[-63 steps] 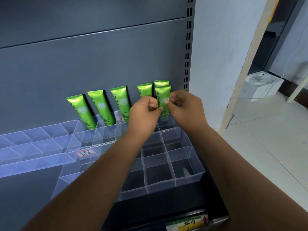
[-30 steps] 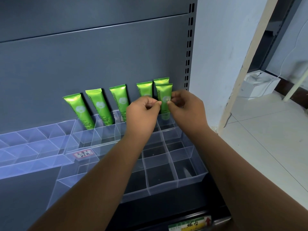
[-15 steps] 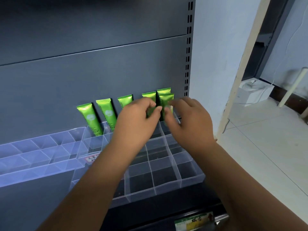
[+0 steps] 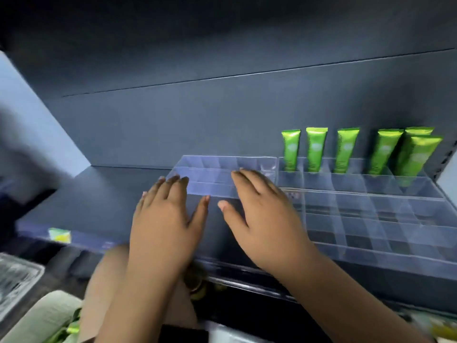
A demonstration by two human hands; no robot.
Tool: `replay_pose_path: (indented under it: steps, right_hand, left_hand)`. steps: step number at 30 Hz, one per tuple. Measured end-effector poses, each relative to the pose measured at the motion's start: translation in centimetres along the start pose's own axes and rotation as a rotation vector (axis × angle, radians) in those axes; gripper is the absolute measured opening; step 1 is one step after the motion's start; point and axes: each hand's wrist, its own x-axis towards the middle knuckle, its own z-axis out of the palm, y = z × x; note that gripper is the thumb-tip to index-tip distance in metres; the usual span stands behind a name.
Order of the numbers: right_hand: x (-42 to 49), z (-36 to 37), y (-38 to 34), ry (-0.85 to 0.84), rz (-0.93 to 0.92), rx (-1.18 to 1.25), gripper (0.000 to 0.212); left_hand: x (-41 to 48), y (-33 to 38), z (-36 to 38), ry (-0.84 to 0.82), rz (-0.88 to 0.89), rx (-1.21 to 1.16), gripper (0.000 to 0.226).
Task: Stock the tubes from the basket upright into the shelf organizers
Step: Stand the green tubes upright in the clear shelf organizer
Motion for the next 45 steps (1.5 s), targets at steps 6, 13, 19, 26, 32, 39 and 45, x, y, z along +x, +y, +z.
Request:
replay_pose_path:
  steps: [6, 13, 19, 26, 32, 39, 45]
  right_hand:
    - [-0.1, 7.3, -15.7, -0.104, -0.182, 0.162, 0.063]
    - [-3.5, 16.2, -31.6, -0.355, -0.471, 0.257, 0.052]
    - [-8.1, 25.6, -36.4, -0.885, -0.306, 0.353, 0.038]
    - [-8.3, 34.6, -36.9, -1.042, -0.014, 0.29, 0.031]
    - [-7.3, 40.3, -38.1, -1.09, 0.111, 0.36, 0.028]
    - [-8.0, 47.9, -39.9, -1.257, -0.007, 0.324, 0.028]
    - [-10.6, 54.6, -41.9, -1.43, -0.183, 0.283, 0.038]
  left_hand:
    - [-7.8, -13.9, -7.0, 0.093, -0.302, 0.126, 0.058]
    - [-19.0, -25.1, -11.4, 0.089, -0.62, 0.265, 0.054]
    - [-27.6, -32.2, -8.8, -0.009, -0.931, 0.239, 0.044]
    - [-33.3, -37.8, -3.7, -0.099, -1.128, 0.12, 0.034]
    - [-34.2, -42.8, 0.9, -0.144, -1.255, -0.016, 0.035]
    - [-34.0, -48.8, 6.8, -0.406, -1.457, -0.118, 0.052]
    - [-35.2, -51.9, 10.6, -0.496, -1.745, -0.111, 0.039]
